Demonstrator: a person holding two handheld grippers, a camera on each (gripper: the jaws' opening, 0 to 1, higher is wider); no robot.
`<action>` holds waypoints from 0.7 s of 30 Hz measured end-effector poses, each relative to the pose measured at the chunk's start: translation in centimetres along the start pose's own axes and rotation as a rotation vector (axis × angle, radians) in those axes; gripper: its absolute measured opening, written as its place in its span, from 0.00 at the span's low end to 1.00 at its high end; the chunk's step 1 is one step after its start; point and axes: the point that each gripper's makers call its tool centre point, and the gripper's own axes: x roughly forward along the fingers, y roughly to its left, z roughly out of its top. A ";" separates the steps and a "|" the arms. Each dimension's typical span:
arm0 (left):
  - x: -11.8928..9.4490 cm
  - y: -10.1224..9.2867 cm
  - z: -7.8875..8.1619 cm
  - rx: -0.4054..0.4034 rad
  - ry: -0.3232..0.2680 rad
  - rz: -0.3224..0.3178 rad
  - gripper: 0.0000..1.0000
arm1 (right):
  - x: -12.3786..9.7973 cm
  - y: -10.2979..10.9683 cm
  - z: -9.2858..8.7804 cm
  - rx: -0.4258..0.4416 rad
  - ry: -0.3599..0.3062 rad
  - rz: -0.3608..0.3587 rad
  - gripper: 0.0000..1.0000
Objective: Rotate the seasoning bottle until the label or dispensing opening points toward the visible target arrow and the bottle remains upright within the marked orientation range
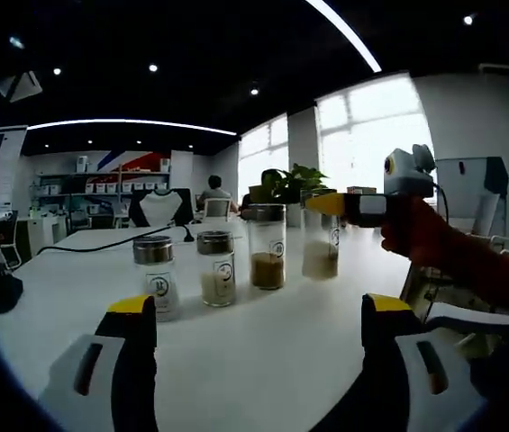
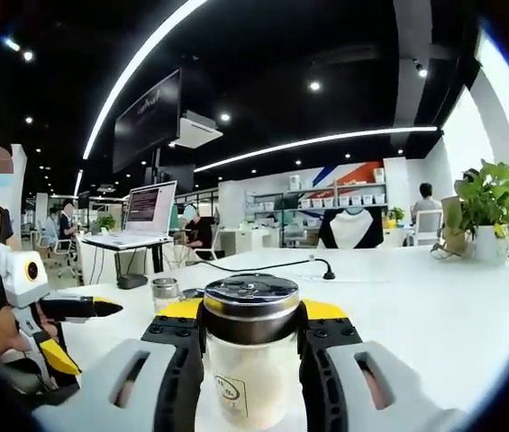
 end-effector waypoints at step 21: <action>-0.1 1.0 -0.5 0.008 0.032 0.019 1.00 | 2.3 -6.5 -1.2 -0.035 0.026 -0.056 0.38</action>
